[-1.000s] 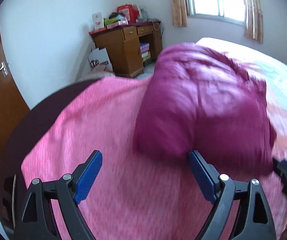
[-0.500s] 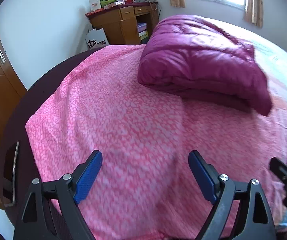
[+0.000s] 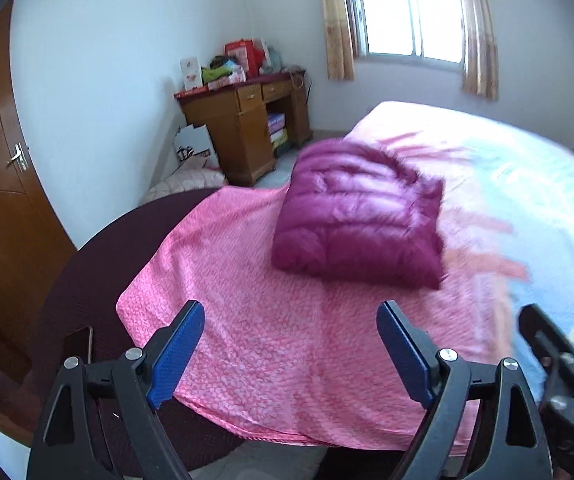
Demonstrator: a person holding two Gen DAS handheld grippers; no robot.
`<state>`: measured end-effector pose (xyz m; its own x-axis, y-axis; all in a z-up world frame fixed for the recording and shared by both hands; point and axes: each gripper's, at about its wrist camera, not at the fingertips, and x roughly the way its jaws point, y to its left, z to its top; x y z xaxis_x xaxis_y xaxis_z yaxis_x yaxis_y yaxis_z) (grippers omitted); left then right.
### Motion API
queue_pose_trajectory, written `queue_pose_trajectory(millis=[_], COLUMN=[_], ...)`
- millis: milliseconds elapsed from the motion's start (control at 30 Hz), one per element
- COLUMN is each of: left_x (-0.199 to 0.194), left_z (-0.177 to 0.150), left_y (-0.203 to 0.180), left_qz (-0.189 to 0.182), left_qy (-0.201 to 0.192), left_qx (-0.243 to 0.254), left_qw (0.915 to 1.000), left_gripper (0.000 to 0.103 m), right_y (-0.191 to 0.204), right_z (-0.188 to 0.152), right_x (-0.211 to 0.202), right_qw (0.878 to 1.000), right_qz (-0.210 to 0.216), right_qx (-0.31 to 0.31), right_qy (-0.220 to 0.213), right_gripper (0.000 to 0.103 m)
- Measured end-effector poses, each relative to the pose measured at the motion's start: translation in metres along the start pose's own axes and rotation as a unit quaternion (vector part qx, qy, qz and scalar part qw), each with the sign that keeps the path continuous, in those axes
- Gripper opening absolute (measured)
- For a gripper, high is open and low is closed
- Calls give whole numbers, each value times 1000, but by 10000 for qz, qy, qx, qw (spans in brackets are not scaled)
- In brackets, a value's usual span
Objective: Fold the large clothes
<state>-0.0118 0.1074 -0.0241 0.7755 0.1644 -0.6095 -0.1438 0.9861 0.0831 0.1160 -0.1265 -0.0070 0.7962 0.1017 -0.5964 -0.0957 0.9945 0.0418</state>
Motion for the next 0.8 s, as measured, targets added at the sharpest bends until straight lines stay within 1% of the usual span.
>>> queue_pose_trajectory(millis=[67, 133, 233, 367, 467, 600, 700, 800], left_x=[-20, -32, -56, -84, -97, -108, -108, -107], left_z=[6, 10, 16, 23, 26, 29, 28, 28], left_y=[4, 8, 14, 22, 27, 29, 27, 22], left_qz=[-86, -23, 154, 422, 535, 391, 388, 401], left_qy=[-228, -422, -811, -1352, -1668, -1804, -1848, -1826], left_qx=[-110, -148, -213, -307, -375, -457, -404, -345], left_qw=[9996, 9990, 9964, 9894, 9838, 9818, 9812, 9818], left_gripper=[89, 89, 90, 96, 98, 98, 99, 99], right_y=[1, 1, 1, -1, 0, 4, 6, 6], right_z=[5, 10, 18, 30, 40, 50, 49, 48], right_x=[-15, -26, -43, -60, -69, -79, -85, -83], right_qw=[9995, 9985, 9962, 9919, 9884, 9835, 9799, 9805], right_qz=[-97, -152, -127, -22, 99, 231, 189, 176], right_qx=[-43, -40, 54, 182, 289, 408, 440, 458], right_qy=[-288, -528, -866, -1259, -1489, -1746, -1936, -1902], right_gripper=[102, 103, 103, 103, 103, 103, 103, 103])
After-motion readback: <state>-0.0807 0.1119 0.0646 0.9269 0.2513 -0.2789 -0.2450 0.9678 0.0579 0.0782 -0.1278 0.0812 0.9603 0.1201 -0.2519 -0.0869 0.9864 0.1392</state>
